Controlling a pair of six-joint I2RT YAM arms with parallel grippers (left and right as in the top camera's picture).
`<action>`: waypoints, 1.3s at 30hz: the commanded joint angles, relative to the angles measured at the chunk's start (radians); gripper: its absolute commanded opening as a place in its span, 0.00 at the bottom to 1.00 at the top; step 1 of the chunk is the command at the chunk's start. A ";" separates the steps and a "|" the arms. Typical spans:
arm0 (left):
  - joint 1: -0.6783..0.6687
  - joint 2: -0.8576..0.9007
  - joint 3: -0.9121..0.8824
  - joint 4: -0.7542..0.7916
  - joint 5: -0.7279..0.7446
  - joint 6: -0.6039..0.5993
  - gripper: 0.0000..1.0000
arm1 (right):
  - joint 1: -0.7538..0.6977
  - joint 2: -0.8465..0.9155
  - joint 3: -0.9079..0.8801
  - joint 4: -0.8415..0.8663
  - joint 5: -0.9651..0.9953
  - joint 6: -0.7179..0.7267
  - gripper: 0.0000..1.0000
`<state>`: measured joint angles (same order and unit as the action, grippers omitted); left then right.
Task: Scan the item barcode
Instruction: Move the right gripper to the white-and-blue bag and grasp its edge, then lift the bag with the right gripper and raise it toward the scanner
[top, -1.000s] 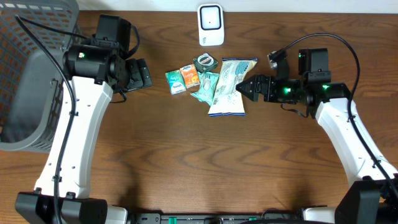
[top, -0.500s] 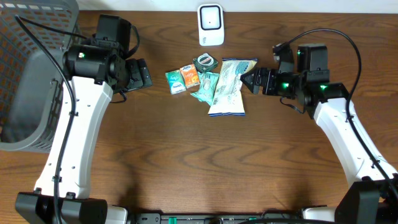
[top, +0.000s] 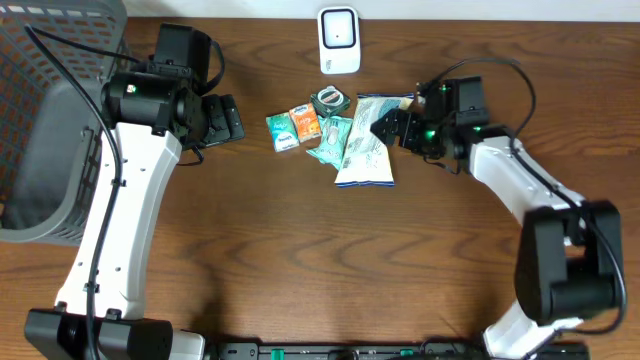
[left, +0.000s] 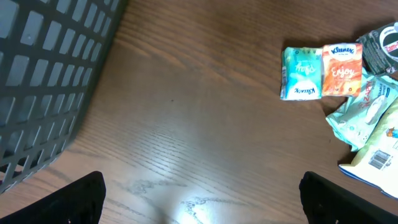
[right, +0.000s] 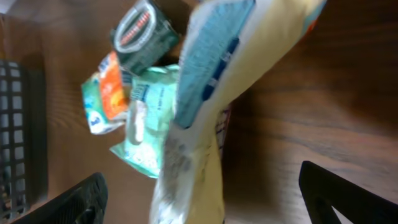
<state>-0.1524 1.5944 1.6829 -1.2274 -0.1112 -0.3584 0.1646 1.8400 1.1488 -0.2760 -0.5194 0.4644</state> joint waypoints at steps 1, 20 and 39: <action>0.003 -0.006 0.009 -0.003 -0.013 0.010 0.98 | 0.022 0.071 0.014 0.019 -0.075 0.021 0.89; 0.003 -0.006 0.009 -0.003 -0.013 0.010 0.98 | -0.026 0.032 0.015 -0.204 -0.026 -0.176 0.01; 0.003 -0.006 0.009 -0.003 -0.013 0.010 0.98 | -0.079 -0.055 0.015 0.050 -0.763 -0.197 0.01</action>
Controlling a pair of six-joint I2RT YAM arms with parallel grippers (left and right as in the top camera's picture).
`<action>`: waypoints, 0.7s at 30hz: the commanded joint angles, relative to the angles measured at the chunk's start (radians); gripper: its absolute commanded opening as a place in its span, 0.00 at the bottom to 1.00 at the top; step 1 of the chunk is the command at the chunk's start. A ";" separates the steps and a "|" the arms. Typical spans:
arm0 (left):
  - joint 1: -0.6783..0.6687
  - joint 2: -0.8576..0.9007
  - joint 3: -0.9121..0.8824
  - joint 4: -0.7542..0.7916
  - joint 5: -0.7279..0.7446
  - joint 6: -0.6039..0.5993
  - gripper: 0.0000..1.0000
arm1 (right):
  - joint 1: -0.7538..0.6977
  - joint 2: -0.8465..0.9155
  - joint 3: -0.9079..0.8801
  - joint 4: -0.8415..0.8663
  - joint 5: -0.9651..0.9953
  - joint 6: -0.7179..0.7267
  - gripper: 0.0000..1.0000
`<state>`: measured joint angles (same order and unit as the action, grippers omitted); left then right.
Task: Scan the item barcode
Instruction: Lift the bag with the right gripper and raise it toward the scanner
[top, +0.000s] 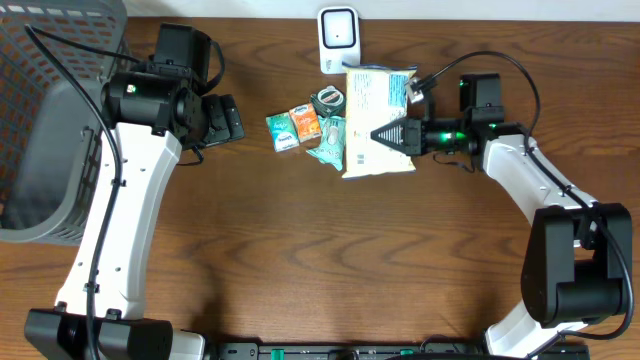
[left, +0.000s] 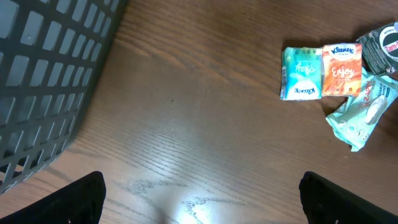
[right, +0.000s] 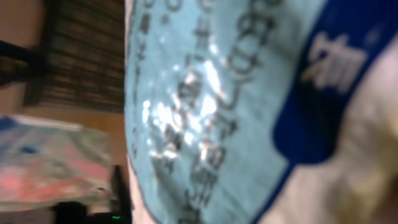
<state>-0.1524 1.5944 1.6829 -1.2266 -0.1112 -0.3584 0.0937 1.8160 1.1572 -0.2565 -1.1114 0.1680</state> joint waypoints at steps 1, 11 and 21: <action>0.003 -0.006 0.009 -0.003 -0.013 0.010 0.98 | -0.008 -0.031 0.007 0.041 -0.171 0.115 0.01; 0.003 -0.006 0.009 -0.003 -0.013 0.010 0.98 | -0.007 -0.031 0.007 0.062 -0.176 0.214 0.01; 0.003 -0.006 0.009 -0.003 -0.013 0.010 0.98 | 0.000 -0.031 0.007 0.055 -0.182 0.242 0.01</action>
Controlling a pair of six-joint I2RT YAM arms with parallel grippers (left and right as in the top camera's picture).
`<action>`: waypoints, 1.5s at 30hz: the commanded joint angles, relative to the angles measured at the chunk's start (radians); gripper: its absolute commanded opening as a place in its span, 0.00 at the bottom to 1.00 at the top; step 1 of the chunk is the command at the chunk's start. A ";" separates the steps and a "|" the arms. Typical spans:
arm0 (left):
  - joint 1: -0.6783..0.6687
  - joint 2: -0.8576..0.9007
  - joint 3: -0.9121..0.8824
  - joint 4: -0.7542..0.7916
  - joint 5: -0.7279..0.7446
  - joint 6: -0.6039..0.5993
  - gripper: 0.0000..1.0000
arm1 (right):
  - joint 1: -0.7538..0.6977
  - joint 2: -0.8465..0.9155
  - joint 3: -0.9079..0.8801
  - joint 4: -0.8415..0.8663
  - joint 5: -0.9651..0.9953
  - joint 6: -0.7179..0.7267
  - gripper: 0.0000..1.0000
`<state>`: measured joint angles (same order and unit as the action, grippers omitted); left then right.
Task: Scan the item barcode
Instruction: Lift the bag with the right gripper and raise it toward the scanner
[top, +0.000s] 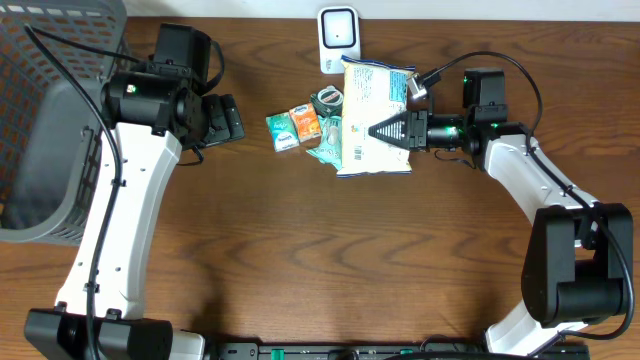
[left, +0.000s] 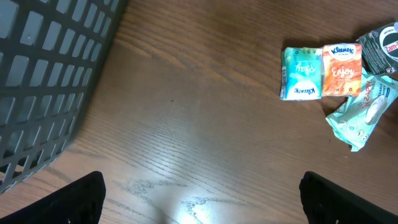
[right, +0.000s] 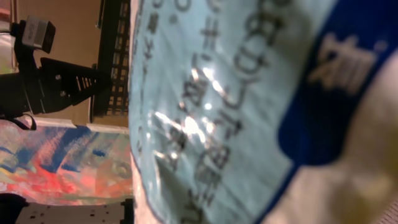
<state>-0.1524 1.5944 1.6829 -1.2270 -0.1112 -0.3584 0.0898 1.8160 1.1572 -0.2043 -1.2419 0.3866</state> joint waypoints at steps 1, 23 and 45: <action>0.003 -0.006 0.009 -0.003 -0.013 0.010 0.98 | 0.003 -0.031 0.007 0.003 -0.051 0.029 0.01; 0.003 -0.006 0.009 -0.003 -0.013 0.010 0.98 | 0.037 -0.031 0.007 0.016 0.003 0.036 0.01; 0.003 -0.006 0.009 -0.003 -0.013 0.010 0.98 | 0.093 -0.031 0.006 0.335 -0.051 0.200 0.01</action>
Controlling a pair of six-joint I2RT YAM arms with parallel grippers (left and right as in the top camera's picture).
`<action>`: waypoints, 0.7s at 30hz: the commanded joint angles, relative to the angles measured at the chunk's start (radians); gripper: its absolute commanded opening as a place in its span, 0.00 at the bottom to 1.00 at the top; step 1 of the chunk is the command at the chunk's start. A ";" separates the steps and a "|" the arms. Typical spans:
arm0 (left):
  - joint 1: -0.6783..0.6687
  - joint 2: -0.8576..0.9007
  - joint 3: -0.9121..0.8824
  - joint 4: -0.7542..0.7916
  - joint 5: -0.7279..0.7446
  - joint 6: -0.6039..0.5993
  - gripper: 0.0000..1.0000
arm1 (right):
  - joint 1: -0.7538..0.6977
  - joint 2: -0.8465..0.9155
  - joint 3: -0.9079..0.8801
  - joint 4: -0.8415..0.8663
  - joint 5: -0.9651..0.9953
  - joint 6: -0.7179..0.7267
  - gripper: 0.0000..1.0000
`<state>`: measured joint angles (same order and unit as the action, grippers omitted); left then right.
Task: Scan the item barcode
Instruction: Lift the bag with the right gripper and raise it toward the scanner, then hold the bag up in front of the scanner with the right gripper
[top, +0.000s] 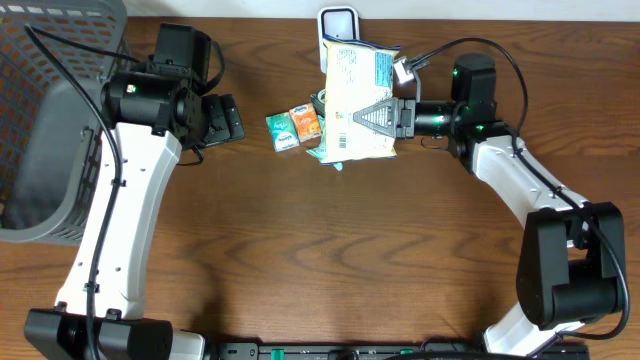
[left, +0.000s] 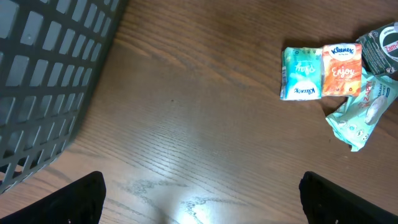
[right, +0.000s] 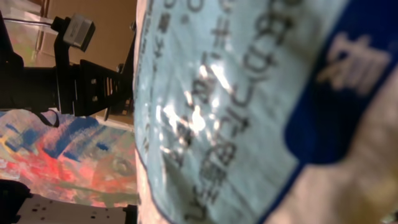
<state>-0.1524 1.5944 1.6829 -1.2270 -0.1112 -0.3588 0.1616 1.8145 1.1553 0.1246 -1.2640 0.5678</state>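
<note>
A white and pale-blue snack bag (top: 358, 105) hangs in the air, with my right gripper (top: 386, 116) shut on its right side. Its top edge overlaps the lower part of the white scanner (top: 339, 22) at the table's far edge. A printed barcode patch faces up near the bag's lower left. In the right wrist view the snack bag (right: 236, 112) fills the frame and hides the fingers. My left gripper (top: 226, 118) stands open over bare wood at the left, its fingertips (left: 81, 196) wide apart.
A teal tissue pack (left: 301, 73), an orange tissue pack (left: 341, 70), a mint wipes pack (left: 364, 112) and a dark roll (left: 384, 48) lie left of and partly under the bag. A grey mesh basket (top: 40, 120) fills the far left.
My right gripper has carried the snack bag left and farther back; its top edge now overlaps the scanner. The left arm and the small packs have not moved.
First the bag lay on the table at the right of the pile, my right gripper at its upper right edge. Then it was held off the table beside the scanner. It stayed there, and now it is farther left, in front of the scanner.
</note>
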 joint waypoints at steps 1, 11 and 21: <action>0.003 -0.006 0.009 -0.003 -0.013 0.010 0.98 | 0.024 -0.029 0.008 0.006 -0.020 0.018 0.01; 0.003 -0.006 0.009 -0.003 -0.013 0.010 0.98 | 0.034 -0.029 0.008 -0.005 0.032 0.010 0.01; 0.003 -0.006 0.009 -0.003 -0.013 0.010 0.98 | 0.037 -0.029 0.008 -0.005 0.047 0.000 0.01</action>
<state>-0.1524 1.5944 1.6829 -1.2270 -0.1112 -0.3584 0.1921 1.8145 1.1553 0.1165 -1.2045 0.5774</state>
